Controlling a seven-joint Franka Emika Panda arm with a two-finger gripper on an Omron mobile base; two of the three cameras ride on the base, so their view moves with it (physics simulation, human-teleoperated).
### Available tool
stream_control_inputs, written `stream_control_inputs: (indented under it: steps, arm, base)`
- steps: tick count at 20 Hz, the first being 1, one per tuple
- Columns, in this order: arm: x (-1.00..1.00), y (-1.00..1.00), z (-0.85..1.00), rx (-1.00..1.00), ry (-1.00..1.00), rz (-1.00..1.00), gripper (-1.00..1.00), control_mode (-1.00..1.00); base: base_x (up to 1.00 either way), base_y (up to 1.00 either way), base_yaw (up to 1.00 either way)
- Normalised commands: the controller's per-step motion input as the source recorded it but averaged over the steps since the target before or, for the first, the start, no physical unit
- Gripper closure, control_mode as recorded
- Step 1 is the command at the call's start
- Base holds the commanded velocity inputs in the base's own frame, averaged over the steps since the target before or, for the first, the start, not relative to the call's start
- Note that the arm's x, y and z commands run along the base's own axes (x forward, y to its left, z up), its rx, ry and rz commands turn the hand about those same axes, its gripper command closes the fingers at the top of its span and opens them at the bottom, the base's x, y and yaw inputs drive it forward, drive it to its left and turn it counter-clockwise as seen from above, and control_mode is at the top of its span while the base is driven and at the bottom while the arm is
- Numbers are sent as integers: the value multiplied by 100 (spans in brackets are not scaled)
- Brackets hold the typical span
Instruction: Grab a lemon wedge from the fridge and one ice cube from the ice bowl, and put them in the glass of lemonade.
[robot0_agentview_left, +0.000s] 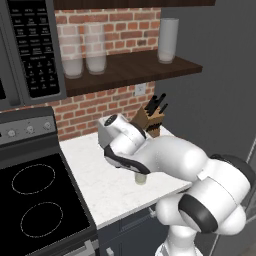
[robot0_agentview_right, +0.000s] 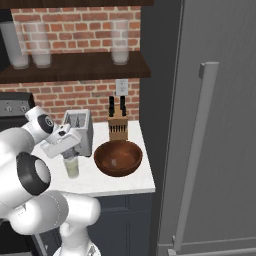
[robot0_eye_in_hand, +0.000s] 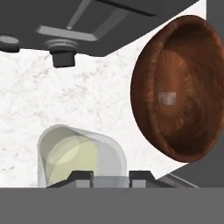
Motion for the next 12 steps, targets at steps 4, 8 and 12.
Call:
stream_control_inputs:
  steps: [4, 8, 12]
  arm:
    - [0, 6, -4, -2, 0, 0, 100, -100]
    - [0, 0, -4, 0, 0, 0, 100, -100]
    - [0, 0, -16, -2, 0, 0, 100, -100]
  base:
    - [0, 0, 0]
    - [0, 0, 0]
    - [0, 0, 0]
